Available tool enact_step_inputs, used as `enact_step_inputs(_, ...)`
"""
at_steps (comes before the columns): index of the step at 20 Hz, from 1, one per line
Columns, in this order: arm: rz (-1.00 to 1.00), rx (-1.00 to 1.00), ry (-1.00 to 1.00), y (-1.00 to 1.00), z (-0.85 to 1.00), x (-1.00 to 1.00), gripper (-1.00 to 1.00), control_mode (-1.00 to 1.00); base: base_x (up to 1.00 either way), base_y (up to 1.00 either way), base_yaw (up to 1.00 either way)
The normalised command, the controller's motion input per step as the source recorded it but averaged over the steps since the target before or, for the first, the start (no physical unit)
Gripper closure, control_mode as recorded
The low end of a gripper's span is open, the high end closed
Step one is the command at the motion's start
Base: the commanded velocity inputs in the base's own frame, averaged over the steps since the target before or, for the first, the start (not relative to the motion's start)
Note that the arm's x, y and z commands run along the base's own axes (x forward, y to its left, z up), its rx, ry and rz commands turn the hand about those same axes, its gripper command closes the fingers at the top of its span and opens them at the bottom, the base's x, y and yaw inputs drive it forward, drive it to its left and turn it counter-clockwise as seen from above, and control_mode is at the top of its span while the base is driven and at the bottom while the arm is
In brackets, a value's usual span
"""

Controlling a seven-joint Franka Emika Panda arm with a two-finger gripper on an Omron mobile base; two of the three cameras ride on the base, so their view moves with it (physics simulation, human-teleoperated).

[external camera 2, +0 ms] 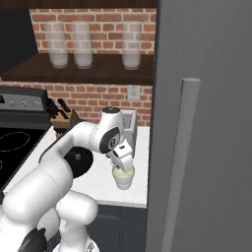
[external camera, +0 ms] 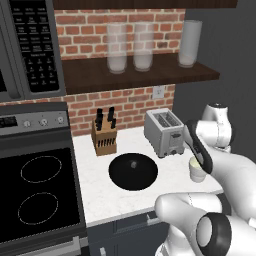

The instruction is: Grab a lemon wedge from the fridge and one ice cube from the ice bowl, and put them in the glass of lemonade.

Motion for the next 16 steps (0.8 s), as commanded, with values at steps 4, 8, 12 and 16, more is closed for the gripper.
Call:
enact_step_inputs(4, 0.0, 0.0, 0.0, 0.0, 0.0, 0.08, 1.0, -1.0, 0.0, 0.0, 0.0)
enact_step_inputs(8, 0.0, 0.0, 0.0, 0.0, 0.0, 0.0, 1.0, -1.0, 0.0, 0.0, 0.0)
enact_step_inputs(12, 0.0, 0.0, 0.0, 0.0, 0.0, 0.03, 1.0, -1.0, 0.0, 0.0, 0.0)
enact_step_inputs(16, 0.0, 0.0, 0.0, 0.0, 0.0, 0.11, 1.0, -1.0, 0.0, 0.0, 0.0)
